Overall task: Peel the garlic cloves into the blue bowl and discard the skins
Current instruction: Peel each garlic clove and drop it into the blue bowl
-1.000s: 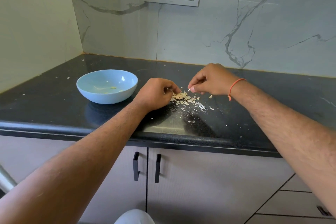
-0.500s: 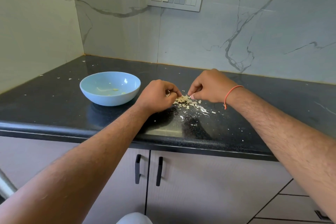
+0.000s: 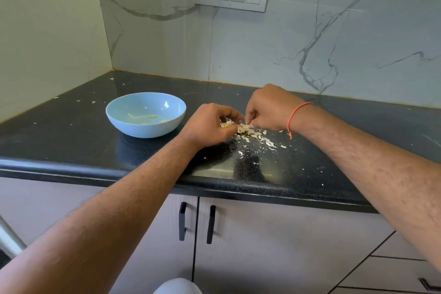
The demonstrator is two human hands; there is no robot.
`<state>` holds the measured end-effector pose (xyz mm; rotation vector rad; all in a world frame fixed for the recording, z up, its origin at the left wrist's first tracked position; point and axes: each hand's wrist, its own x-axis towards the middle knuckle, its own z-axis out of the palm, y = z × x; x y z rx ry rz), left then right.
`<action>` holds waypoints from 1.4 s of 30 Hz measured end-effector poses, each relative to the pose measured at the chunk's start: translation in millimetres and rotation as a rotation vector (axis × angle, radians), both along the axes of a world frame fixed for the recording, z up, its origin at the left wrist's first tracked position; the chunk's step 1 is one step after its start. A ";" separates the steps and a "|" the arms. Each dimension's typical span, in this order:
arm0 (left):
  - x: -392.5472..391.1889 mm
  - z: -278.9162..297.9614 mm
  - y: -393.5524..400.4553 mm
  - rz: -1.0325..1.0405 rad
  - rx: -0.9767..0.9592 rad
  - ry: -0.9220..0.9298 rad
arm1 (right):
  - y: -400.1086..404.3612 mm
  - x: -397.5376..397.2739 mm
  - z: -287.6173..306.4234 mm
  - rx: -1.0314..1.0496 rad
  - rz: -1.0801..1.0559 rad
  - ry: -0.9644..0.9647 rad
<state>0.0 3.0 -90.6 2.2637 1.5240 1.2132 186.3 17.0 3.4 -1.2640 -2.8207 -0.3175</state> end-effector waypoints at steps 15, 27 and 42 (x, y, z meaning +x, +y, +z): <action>0.4 -1.5 3.4 0.000 0.019 -0.099 | 20.9 26.4 -54.4 -0.521 -0.017 1.025; 1.1 -2.4 7.8 0.037 -0.009 -0.087 | 24.1 17.5 -89.6 -0.126 0.047 1.087; 0.2 1.6 2.0 -0.096 -0.118 -0.196 | 28.0 23.8 -92.5 -0.303 0.063 1.167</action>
